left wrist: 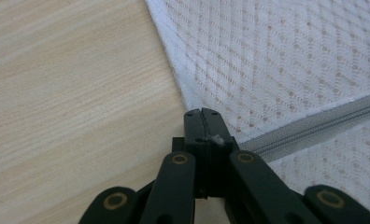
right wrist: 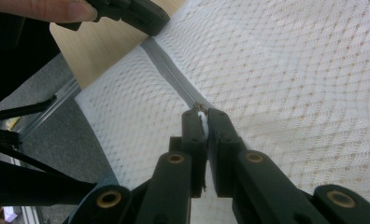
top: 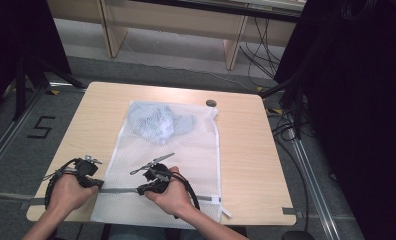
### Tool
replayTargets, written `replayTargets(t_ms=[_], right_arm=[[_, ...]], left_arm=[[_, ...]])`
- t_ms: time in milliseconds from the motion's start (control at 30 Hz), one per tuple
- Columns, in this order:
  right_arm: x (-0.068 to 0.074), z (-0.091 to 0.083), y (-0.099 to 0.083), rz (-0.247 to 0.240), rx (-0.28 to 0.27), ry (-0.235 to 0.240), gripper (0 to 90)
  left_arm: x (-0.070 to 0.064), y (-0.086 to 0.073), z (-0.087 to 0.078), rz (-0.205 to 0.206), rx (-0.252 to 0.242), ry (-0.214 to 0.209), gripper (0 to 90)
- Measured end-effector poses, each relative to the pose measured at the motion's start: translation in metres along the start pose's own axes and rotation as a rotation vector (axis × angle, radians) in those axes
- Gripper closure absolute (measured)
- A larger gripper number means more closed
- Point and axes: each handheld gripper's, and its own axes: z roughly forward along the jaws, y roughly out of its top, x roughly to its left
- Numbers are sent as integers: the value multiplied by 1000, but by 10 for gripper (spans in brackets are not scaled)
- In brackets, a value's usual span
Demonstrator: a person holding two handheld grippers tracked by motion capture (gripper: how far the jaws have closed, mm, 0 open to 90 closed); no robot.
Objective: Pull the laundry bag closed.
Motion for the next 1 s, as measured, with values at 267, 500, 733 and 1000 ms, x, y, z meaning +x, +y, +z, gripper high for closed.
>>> replayTargets(t_ms=[267, 500, 733, 1000], right_arm=[[-3, -2, -1, -4, 3, -13, 870], [-4, -4, -2, 8, -1, -11, 870], [-5, -6, -3, 13, 3, -8, 870], [-5, -6, -2, 7, 4, -16, 870]], left_arm=[[0, 0, 0, -3, 3, -2, 900], [0, 0, 0, 0, 5, 2, 900], [0, 0, 0, 0, 4, 1, 900], [0, 0, 0, -1, 4, 1, 900]])
